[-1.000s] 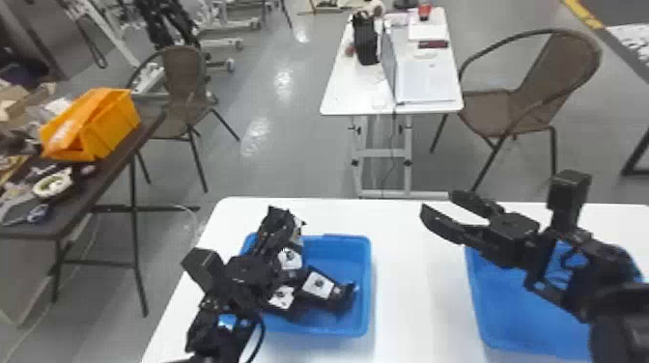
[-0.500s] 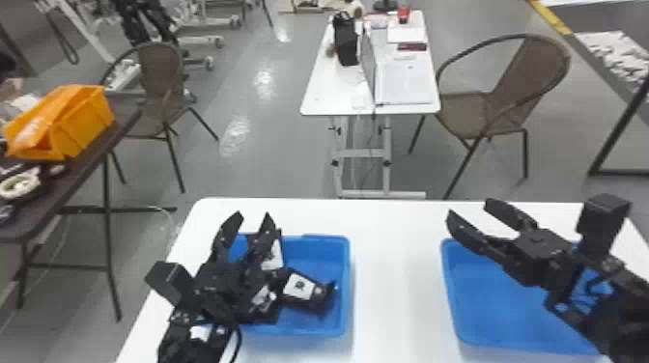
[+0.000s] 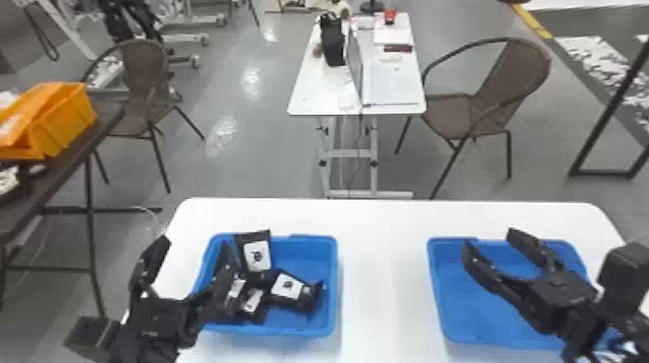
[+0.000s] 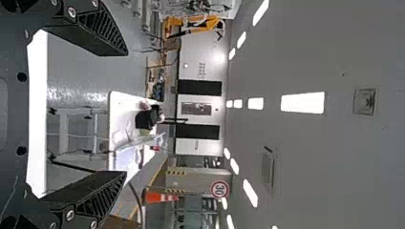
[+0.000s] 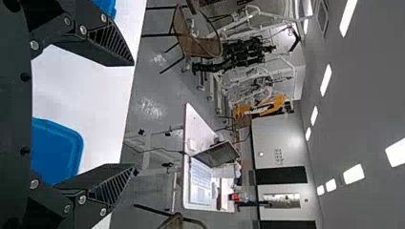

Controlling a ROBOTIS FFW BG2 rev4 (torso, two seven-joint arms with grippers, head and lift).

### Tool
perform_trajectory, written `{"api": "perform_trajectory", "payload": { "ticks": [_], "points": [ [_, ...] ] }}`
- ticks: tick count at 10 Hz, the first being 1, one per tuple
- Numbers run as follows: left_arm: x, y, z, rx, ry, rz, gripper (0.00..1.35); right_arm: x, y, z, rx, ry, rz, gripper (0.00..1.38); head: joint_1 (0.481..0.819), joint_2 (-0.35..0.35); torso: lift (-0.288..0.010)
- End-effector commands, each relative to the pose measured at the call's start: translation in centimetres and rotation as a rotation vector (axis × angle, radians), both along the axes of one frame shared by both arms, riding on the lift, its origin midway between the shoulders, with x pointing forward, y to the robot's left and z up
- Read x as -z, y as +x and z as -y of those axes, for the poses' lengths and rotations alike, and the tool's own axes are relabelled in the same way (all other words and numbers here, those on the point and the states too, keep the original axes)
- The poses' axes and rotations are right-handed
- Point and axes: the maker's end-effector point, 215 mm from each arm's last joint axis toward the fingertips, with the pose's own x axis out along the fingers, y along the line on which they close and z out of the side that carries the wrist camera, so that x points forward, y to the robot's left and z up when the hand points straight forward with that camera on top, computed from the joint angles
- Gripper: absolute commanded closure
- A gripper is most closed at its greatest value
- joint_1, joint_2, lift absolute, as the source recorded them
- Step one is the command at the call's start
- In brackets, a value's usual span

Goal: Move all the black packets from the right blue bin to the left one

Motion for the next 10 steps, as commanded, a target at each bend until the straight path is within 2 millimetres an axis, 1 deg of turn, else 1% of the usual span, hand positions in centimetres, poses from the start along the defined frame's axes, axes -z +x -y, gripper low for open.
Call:
{"api": "perform_trajectory", "payload": {
  "ticks": [1,2,3,4,5,6,8,10],
  "points": [
    [2.3,-3.8,-0.1,0.007,0.078,-0.084,0.14,1.8,-3.7,1.1,0.028,-0.002,-0.045,0.3,0.695,0.123,0.0],
    [3.3,-5.5,0.4,0.01,0.102,-0.122,0.15,2.1,-5.9,2.2,0.048,-0.032,-0.047,0.3,0.695,0.124,0.0],
    [2.8,-6.0,0.2,-0.026,0.122,-0.111,0.15,3.0,-8.2,3.8,0.106,-0.06,-0.062,0.3,0.695,0.121,0.0],
    [2.3,-6.2,0.0,-0.043,0.131,-0.097,0.15,3.4,-9.4,4.9,0.188,-0.052,-0.043,0.3,0.695,0.11,0.0],
    [2.3,-6.2,0.0,-0.058,0.129,-0.098,0.15,3.7,-9.6,5.3,0.193,-0.071,-0.021,0.3,0.695,0.087,0.0],
    [2.5,-6.1,0.1,-0.065,0.115,-0.104,0.15,3.4,-9.2,5.6,0.155,-0.112,-0.008,0.3,0.695,0.079,0.0],
    [2.8,-5.5,0.8,-0.094,0.048,-0.11,0.15,2.9,-8.6,5.1,0.141,-0.117,0.013,0.3,0.695,0.073,0.0],
    [2.8,-5.3,1.6,-0.131,-0.013,-0.109,0.15,2.9,-8.4,5.0,0.14,-0.11,0.015,0.3,0.695,0.065,0.0]
  ]
}}
